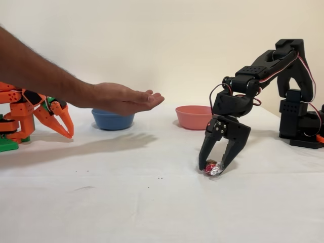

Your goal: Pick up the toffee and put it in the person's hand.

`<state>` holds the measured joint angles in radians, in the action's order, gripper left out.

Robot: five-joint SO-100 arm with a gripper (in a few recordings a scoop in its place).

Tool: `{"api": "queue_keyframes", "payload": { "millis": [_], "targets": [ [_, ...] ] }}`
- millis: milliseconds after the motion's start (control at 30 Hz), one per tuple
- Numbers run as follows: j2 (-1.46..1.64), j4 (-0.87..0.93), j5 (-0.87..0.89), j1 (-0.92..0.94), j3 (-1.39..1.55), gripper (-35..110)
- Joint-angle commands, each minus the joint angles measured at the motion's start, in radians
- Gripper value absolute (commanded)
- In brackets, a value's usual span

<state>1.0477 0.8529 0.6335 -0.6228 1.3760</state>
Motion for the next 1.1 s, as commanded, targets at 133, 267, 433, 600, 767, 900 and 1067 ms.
{"api": "queue_keyframes", "payload": {
  "millis": [133, 267, 433, 600, 767, 900, 1067],
  "targets": [
    [0.144, 0.069, -0.054, 0.005, -0.083, 14],
    [0.190, 0.106, -0.084, 0.026, -0.110, 14],
    [0.242, 0.133, -0.112, 0.058, -0.114, 14],
    [0.308, 0.166, -0.150, 0.092, -0.120, 14],
    [0.408, 0.186, -0.192, 0.155, -0.115, 15],
    [0.474, 0.196, -0.218, 0.216, -0.100, 15],
    [0.545, 0.201, -0.247, 0.282, -0.072, 15]
  ]
}}
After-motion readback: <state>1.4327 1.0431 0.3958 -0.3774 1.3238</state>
